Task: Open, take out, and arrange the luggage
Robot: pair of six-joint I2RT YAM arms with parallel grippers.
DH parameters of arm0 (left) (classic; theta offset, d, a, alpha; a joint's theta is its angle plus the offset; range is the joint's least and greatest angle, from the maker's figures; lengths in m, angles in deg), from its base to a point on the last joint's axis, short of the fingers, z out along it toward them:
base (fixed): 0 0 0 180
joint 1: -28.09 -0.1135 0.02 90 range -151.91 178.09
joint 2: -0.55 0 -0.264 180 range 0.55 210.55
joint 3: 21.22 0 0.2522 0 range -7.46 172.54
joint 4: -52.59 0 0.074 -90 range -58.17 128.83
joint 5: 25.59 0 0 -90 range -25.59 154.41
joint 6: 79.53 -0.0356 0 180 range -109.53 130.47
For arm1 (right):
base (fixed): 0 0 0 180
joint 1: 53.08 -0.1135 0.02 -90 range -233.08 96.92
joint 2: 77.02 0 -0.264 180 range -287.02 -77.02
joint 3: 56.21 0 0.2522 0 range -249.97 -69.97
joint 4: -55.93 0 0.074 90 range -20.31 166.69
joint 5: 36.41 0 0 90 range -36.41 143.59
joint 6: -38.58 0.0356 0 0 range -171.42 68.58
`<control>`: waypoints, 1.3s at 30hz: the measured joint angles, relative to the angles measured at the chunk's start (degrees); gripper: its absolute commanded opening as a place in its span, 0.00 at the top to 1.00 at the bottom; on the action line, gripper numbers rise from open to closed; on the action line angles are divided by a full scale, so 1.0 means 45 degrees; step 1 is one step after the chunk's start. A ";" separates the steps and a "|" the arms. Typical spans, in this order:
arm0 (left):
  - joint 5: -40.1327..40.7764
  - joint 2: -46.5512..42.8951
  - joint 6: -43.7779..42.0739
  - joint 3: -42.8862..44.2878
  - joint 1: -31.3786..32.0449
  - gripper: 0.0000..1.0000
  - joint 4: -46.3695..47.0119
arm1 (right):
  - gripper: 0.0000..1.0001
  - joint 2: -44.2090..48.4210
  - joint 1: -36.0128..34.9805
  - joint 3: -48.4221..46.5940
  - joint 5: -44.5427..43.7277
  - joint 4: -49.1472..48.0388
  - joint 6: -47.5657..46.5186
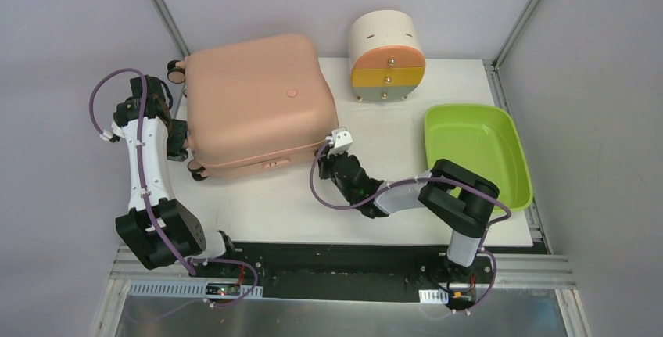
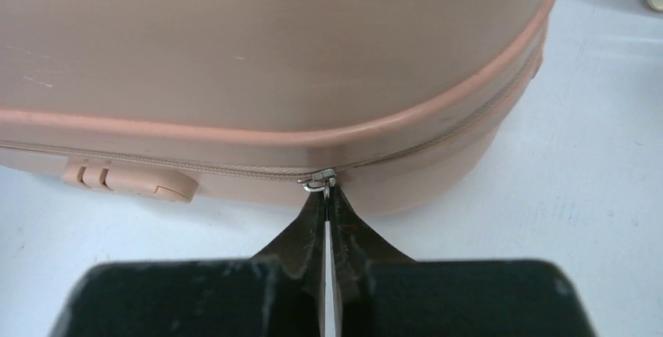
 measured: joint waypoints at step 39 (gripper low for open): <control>0.2093 0.2613 -0.3206 0.5270 0.0874 0.45 -0.1651 | 1.00 0.1214 0.3521 0.0228 0.6513 0.1156 -0.0797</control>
